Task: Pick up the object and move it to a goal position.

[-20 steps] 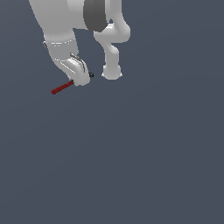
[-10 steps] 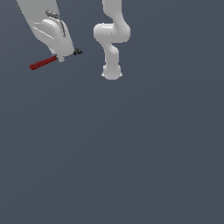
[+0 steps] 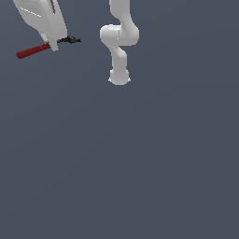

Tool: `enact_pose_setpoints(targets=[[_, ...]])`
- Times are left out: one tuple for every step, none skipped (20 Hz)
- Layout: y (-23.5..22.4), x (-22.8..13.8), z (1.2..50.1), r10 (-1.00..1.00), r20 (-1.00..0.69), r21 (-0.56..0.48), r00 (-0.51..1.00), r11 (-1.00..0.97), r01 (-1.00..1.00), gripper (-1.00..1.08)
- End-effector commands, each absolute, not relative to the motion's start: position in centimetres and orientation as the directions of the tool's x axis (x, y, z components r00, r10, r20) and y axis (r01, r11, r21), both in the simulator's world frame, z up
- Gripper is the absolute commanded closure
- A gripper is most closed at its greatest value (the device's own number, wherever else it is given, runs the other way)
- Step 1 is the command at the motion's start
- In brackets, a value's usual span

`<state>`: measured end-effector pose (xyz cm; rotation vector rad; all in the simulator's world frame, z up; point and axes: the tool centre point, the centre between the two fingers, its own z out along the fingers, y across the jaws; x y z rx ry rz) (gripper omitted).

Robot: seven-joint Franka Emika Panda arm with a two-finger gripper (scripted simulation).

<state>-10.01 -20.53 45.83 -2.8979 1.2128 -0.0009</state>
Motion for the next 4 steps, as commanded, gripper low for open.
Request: enact_pose_setpoints(targets=[[-20.69, -10.01, 46.3, -0.712, 0.0, 0.0, 0.702, -0.702, -0.712, 1.08], [-20.73, -10.01, 46.39, -0.712, 0.0, 0.0, 0.702, -0.702, -0.712, 1.08], [-20.75, -10.01, 46.44, -0.712, 0.0, 0.0, 0.702, -0.702, -0.712, 1.08], [-20.76, -10.01, 46.46, -0.712, 0.0, 0.0, 0.702, -0.702, -0.712, 1.08]])
